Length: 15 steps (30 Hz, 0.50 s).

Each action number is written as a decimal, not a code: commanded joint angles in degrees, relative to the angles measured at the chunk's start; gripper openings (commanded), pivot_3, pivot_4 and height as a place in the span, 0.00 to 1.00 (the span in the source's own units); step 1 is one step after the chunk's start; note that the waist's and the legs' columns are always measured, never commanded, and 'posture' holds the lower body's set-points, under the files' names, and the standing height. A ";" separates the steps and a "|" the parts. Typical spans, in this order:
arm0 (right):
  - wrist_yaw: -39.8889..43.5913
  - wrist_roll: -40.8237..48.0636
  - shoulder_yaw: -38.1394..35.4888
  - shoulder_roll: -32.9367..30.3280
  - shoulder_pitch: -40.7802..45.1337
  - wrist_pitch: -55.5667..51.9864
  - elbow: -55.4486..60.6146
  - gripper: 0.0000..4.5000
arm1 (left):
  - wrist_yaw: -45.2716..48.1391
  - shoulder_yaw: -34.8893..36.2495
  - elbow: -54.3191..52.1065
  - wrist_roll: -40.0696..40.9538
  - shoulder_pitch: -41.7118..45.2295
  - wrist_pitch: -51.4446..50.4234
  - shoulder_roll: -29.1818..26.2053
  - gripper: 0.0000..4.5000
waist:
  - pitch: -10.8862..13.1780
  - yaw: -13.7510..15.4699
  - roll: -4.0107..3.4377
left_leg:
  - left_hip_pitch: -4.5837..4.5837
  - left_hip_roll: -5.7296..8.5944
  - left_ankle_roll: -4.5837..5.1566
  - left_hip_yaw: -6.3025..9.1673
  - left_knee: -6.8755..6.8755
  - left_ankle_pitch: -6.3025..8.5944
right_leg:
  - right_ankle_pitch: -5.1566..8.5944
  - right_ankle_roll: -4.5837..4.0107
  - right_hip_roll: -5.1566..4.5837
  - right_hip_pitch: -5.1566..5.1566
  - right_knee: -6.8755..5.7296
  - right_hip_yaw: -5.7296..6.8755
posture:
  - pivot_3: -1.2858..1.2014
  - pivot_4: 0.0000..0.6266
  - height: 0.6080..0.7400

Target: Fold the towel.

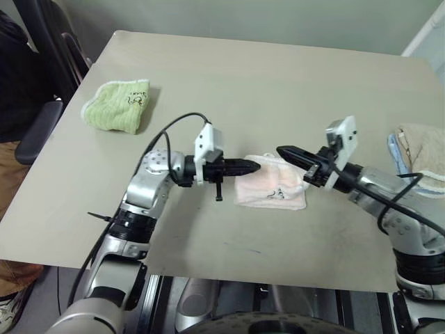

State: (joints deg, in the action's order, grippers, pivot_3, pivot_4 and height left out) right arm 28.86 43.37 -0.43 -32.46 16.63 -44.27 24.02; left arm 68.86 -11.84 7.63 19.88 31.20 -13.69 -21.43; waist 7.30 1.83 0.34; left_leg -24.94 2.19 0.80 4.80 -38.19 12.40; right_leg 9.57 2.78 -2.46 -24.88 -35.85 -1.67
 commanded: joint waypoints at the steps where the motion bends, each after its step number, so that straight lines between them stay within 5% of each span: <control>1: 0.69 -5.38 3.27 0.43 -0.85 2.66 -1.21 0.00 | 0.27 -3.11 3.72 -4.65 0.31 6.20 0.78 0.00 | -0.01 -0.01 -0.02 | 0.01 0.00 0.03 0.00 0.00 0.03 | -0.01 -0.02 0.00 0.00 -0.01 0.00 | 0.52 0.24 0.95; 15: 0.93 -16.27 6.87 2.80 -13.50 9.65 -5.06 0.00 | -0.43 -5.55 15.84 -9.94 -0.89 15.43 5.02 0.00 | -0.07 -0.06 -0.08 | 0.05 -0.01 0.11 -0.02 -0.02 0.55 | -0.02 0.00 -0.02 0.06 0.03 0.04 | 0.52 0.24 0.95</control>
State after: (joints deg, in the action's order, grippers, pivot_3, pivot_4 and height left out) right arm 30.24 28.30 6.33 -30.10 3.57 -34.96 20.17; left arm 68.45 -17.20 22.77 10.04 30.42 1.47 -16.88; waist 7.23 1.77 0.26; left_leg -24.87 2.18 0.92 4.78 -38.22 12.96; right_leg 9.54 2.77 -2.48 -24.80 -35.83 -1.63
